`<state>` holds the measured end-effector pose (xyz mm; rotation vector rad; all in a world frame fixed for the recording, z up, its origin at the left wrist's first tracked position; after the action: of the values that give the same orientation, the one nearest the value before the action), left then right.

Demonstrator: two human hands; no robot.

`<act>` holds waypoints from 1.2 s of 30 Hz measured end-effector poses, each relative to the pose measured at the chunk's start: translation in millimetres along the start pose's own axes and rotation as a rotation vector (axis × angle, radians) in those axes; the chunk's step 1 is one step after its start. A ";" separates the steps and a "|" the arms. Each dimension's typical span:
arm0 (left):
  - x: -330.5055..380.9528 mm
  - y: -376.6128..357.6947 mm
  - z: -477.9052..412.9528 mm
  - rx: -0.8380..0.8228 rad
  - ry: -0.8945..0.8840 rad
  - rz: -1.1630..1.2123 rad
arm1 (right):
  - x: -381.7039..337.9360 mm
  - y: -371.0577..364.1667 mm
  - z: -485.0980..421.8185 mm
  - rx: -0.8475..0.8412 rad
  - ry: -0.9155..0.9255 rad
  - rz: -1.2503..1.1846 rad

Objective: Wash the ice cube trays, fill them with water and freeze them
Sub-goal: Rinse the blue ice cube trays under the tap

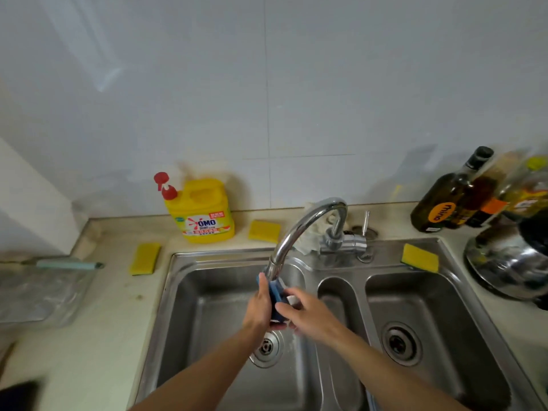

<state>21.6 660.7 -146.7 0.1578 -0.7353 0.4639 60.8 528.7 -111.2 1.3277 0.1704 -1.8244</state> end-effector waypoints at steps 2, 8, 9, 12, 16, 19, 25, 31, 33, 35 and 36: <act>4.8 3.2 -7.8 -0.006 0.029 -0.037 | 0.5 -2.7 -9.5 0.010 -0.026 -0.027; 10.4 6.2 -23.3 0.015 0.079 -0.179 | 9.0 -7.9 -18.1 0.031 -0.080 -0.131; 10.5 6.0 -24.4 0.012 0.077 -0.203 | 9.8 -8.3 -17.4 0.032 -0.086 -0.136; 8.6 4.8 -26.5 -0.013 0.056 -0.242 | 9.5 -8.3 -17.2 0.024 -0.101 -0.149; 14.2 5.7 -23.1 -0.022 0.000 -0.311 | 8.1 -6.8 -18.7 0.022 -0.126 -0.215; 20.6 6.9 -18.5 -0.030 -0.035 -0.358 | 9.2 -7.9 -17.0 0.017 -0.114 -0.235; 16.0 59.7 -31.6 0.026 0.077 -0.307 | 41.7 51.9 2.3 0.132 -0.159 -0.030; 33.8 78.5 -36.2 0.078 -0.041 -0.492 | 62.1 83.6 27.2 0.151 -0.207 0.027; 39.8 59.0 -28.7 0.026 -0.110 -0.580 | 64.5 83.7 36.1 0.153 -0.196 0.027; 38.8 38.6 -24.9 -0.001 -0.151 -0.603 | 69.6 84.9 50.3 0.140 -0.191 0.113; 37.0 30.1 -24.1 0.007 -0.166 -0.594 | 74.5 86.5 58.3 0.134 -0.195 0.200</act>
<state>46.3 707.6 -139.9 0.4107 -0.8069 -0.1146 73.3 401.3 -117.9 1.2015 -0.1861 -1.8047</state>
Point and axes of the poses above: each hand's wrist, its own z-axis away from the middle knuckle, its own y-axis out of the back of the hand, x = y × z, the point moved 2 cm from there along -z, towards the middle knuckle, and after that the axes turned 3 degrees about y, right-handed, at the moved point
